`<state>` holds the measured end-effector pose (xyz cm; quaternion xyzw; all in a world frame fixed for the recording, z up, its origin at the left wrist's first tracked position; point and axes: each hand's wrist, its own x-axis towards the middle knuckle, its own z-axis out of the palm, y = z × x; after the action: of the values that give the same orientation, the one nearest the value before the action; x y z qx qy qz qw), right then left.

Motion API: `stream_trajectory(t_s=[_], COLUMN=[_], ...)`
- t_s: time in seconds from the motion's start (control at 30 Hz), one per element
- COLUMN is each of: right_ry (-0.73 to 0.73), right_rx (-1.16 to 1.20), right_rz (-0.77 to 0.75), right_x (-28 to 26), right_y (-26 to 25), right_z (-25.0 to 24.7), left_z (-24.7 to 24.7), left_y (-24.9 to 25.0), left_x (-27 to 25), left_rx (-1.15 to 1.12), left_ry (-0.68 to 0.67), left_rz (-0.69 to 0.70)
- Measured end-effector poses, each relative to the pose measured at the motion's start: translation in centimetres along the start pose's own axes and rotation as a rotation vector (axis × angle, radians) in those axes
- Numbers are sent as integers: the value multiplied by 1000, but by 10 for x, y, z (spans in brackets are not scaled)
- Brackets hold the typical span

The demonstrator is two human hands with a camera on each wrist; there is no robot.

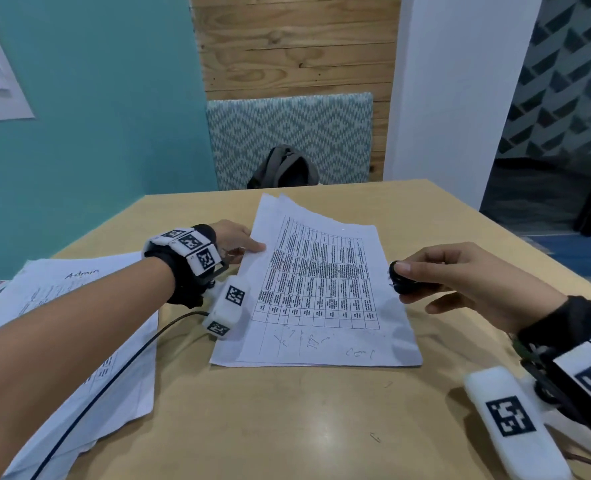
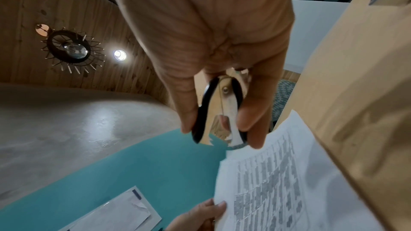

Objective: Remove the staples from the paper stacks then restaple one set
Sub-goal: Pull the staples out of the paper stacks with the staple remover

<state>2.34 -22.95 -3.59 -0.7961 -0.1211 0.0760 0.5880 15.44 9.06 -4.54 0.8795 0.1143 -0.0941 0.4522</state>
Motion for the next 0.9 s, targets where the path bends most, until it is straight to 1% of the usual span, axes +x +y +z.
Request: stream_trajectory(t_s=[0.07,0.23,0.33,0.43,0.53,0.67,0.77,0.83,0.9], right_ry=[2,35,91,166,212,155,93,81,108], right_rx=[54,204,207,203,232,285,270,265,291], right_rz=[20,103,90,4,-104,-209,-274,-343,-434], right_x=[4,25,40,53,60,65,64,62,61], right_y=[2,-7,-21,-42,-62,-75,-80,-83,-88], right_z=[-3,-7,-8,-7,-9,-17,-19,-18,-17], left_z=[-4,-20,-30,-40,-48,-53,-58,-61,-63], left_y=[-2,0,8,16,24,31,34,36,43], left_x=[-10,-31,-43,-53,-63,-74,-76,-75,-75], left_rx=[-136,-349,-459,-537,-616,-671,-694,-711,-730], left_ry=[24,39,39,42,16,-41,-78,-83,-30], left_rz=[107,308,427,558,664,783,853,903,956])
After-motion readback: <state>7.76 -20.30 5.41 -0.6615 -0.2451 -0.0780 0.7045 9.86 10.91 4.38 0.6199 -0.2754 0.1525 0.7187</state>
